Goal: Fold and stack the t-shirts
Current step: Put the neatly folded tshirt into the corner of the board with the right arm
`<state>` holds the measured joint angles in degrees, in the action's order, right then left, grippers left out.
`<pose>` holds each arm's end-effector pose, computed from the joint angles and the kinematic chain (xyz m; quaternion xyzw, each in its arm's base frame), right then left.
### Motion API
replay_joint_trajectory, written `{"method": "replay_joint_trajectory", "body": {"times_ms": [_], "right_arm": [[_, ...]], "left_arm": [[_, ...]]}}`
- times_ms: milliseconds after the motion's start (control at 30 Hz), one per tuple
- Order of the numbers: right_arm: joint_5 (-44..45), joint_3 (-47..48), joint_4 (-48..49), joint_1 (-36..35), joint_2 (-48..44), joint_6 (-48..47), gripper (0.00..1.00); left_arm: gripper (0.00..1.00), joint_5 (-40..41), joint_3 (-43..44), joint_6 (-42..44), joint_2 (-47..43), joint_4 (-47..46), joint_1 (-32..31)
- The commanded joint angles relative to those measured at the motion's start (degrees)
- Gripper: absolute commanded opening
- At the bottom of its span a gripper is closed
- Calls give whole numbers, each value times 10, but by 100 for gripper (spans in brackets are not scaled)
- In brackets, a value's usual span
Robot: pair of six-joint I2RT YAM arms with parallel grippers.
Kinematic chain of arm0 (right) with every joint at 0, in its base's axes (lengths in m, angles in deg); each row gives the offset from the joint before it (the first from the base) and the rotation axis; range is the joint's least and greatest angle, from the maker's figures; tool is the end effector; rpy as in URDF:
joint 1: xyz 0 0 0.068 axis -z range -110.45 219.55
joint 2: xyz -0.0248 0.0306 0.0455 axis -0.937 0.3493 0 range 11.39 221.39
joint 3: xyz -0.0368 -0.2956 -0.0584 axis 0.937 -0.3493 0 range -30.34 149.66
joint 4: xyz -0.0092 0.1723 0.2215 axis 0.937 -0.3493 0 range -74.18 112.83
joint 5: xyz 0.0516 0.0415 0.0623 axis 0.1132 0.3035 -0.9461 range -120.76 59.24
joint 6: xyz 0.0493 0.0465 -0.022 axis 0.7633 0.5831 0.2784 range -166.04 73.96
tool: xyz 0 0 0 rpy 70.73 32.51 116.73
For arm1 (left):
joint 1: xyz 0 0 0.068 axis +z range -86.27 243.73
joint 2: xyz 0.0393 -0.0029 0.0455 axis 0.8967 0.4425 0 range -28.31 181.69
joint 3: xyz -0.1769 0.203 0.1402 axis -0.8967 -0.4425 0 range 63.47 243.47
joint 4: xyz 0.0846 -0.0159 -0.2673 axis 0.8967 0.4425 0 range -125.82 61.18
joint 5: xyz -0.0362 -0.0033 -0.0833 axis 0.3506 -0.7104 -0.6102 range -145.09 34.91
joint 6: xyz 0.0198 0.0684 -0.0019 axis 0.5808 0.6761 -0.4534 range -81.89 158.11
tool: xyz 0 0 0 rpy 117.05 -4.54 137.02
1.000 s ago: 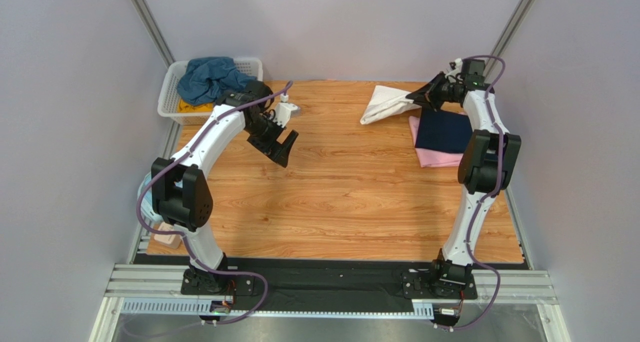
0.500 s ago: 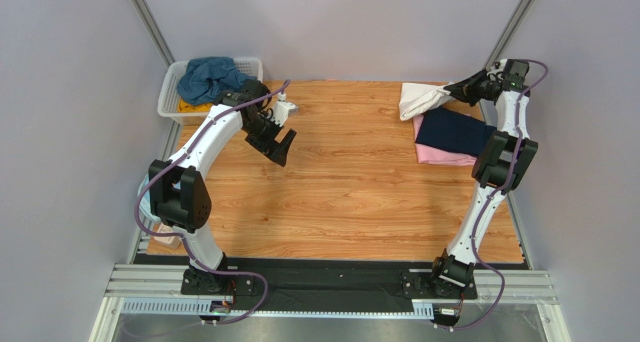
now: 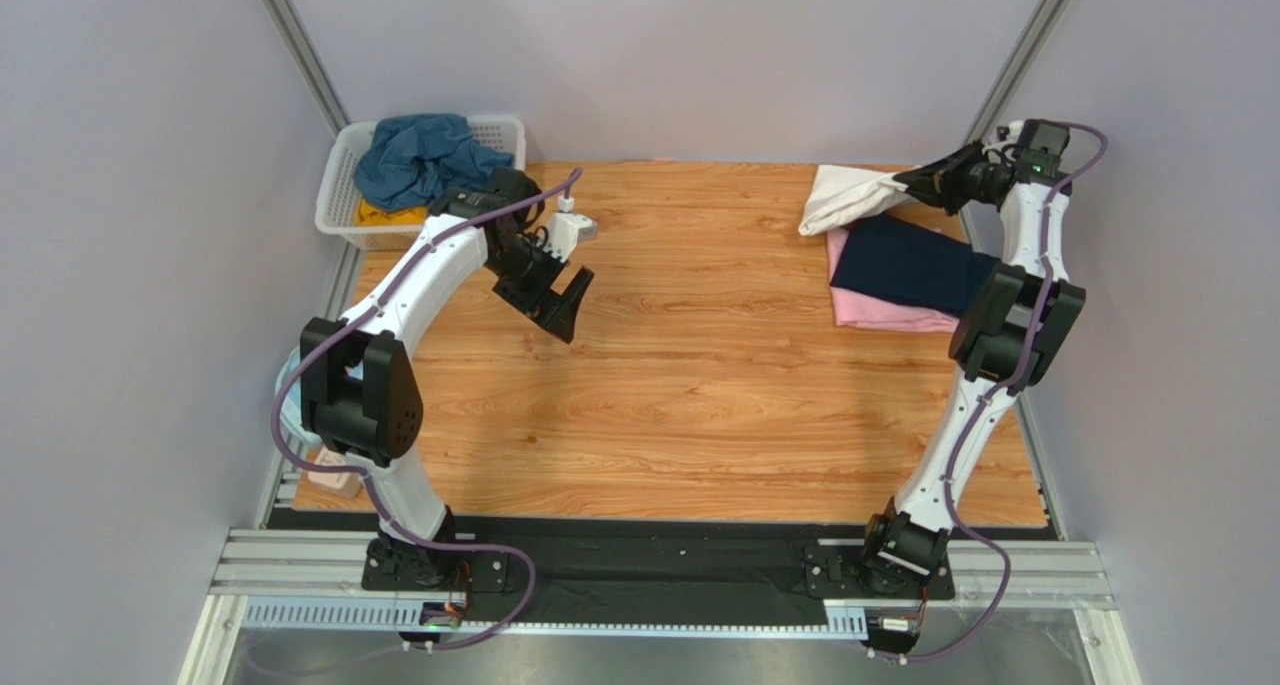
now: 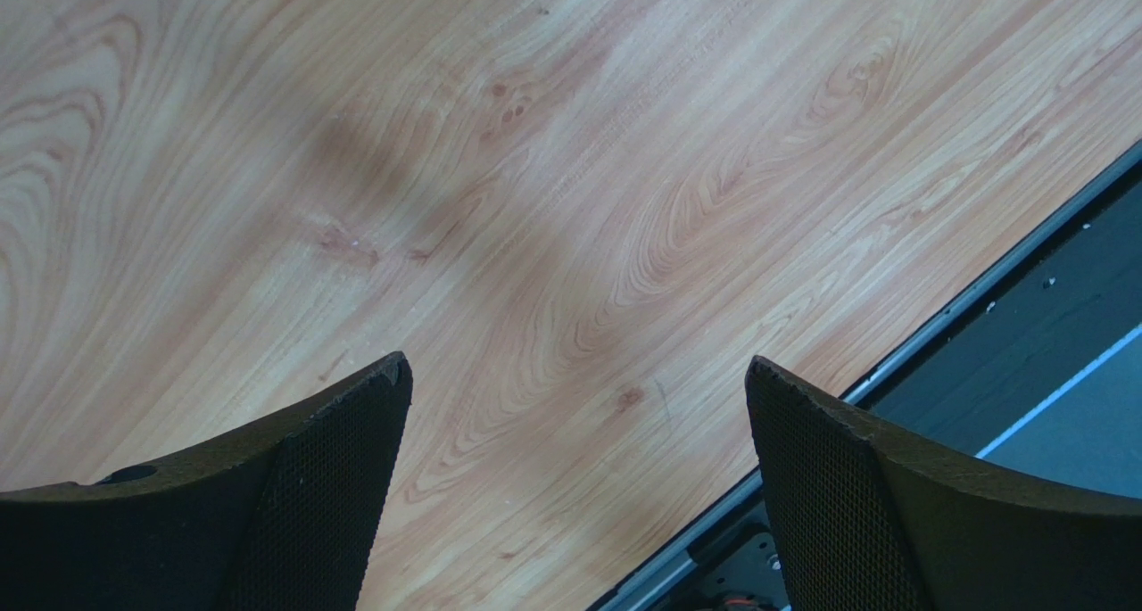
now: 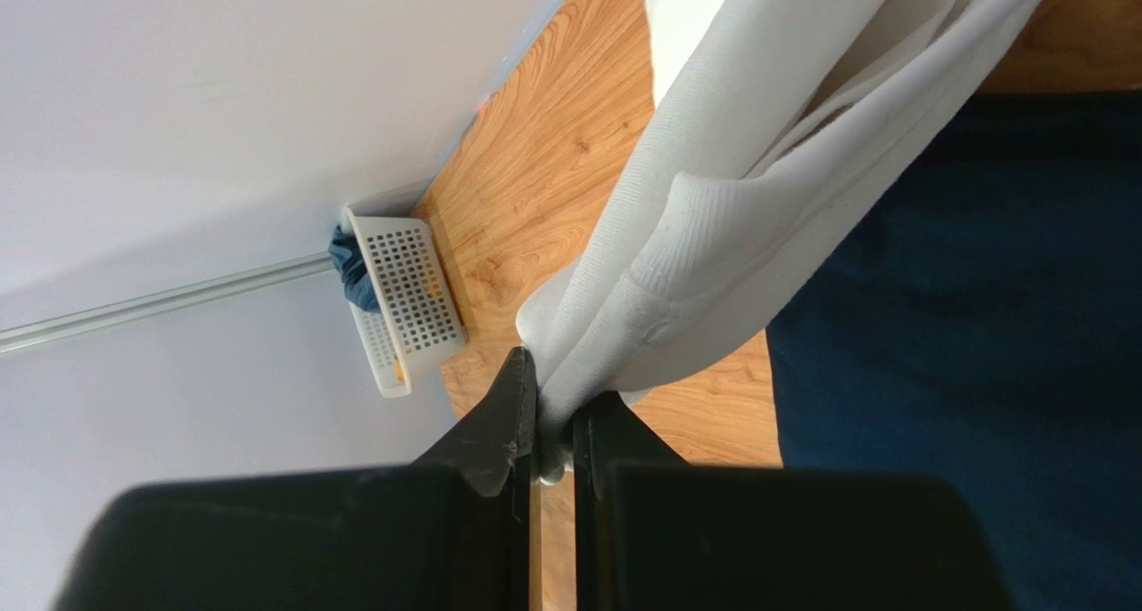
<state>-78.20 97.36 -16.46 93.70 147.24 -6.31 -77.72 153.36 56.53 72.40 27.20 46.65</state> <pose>0.5473 -0.1979 0.2575 0.3274 0.8012 0.4163 0.2784 0.3591 -0.1340 0.2901 0.3222 0.9162 -0.1926 0.1400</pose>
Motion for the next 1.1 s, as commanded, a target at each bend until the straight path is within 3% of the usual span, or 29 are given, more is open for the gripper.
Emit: {"method": "replay_joint_trajectory", "body": {"times_ms": [0,333,500,600,700,800,1067], "right_arm": [[-37,-27,36,24,-105,25,0],[-13,-149,40,34,-199,26,0],[-3,-168,19,33,-195,7,0],[22,-164,-15,33,-195,-19,0],[91,-144,-112,32,-200,-63,0],[160,-197,-164,33,-233,-94,0],[246,-424,-147,43,-356,-112,0]], "left_arm": [[100,-14,-16,3,-28,-10,3],[100,-31,-20,-2,-56,-9,3],[100,-32,-23,-1,-70,-4,3],[100,-35,-26,-2,-75,-2,3],[100,-32,-19,-2,-73,2,3],[100,-31,-11,-2,-71,3,2],[100,-45,5,-7,-57,10,2]]}}
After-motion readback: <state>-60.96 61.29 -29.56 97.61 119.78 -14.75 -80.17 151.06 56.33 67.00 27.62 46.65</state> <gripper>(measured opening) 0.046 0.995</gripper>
